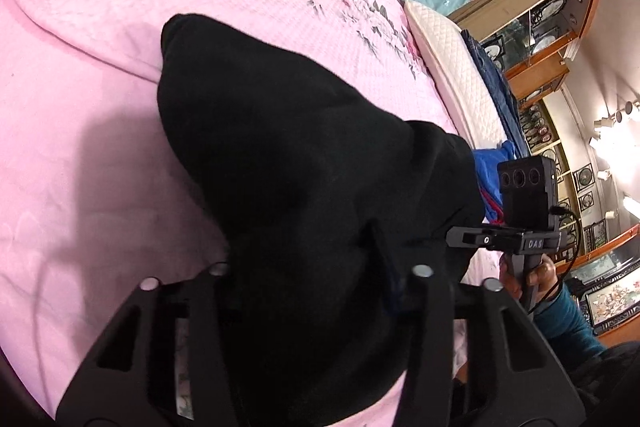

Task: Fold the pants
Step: 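Carry the pants bundle with the right gripper onto the grey clothes stack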

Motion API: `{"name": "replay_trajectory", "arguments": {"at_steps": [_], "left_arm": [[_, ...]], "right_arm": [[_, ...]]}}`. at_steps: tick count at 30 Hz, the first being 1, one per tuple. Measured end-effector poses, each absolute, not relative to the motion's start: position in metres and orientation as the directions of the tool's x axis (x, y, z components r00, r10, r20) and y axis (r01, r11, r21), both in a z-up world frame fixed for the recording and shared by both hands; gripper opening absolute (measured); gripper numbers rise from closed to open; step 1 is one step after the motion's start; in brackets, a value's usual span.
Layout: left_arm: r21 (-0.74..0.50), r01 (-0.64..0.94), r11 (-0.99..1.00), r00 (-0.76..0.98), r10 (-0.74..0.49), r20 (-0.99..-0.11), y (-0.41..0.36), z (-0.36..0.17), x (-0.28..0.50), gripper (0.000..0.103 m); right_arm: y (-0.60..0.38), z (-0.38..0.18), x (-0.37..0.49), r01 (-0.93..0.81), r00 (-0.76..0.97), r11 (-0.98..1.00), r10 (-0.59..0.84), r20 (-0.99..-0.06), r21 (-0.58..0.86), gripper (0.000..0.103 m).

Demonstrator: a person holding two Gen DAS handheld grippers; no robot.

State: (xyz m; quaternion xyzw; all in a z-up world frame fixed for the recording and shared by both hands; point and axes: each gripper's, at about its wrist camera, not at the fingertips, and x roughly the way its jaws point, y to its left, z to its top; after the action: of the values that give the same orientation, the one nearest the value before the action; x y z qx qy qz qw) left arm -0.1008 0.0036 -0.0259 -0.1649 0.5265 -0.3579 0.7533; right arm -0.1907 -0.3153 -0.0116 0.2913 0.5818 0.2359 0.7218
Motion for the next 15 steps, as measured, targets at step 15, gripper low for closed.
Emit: {"name": "replay_trajectory", "arguments": {"at_steps": [15], "left_arm": [[-0.381, 0.454, 0.805, 0.567, -0.591, -0.574, 0.013, 0.207, -0.01, 0.028]], "right_arm": [[-0.24, 0.162, -0.093, -0.416, 0.416, 0.733, 0.68, -0.603, 0.538, 0.037]]}}
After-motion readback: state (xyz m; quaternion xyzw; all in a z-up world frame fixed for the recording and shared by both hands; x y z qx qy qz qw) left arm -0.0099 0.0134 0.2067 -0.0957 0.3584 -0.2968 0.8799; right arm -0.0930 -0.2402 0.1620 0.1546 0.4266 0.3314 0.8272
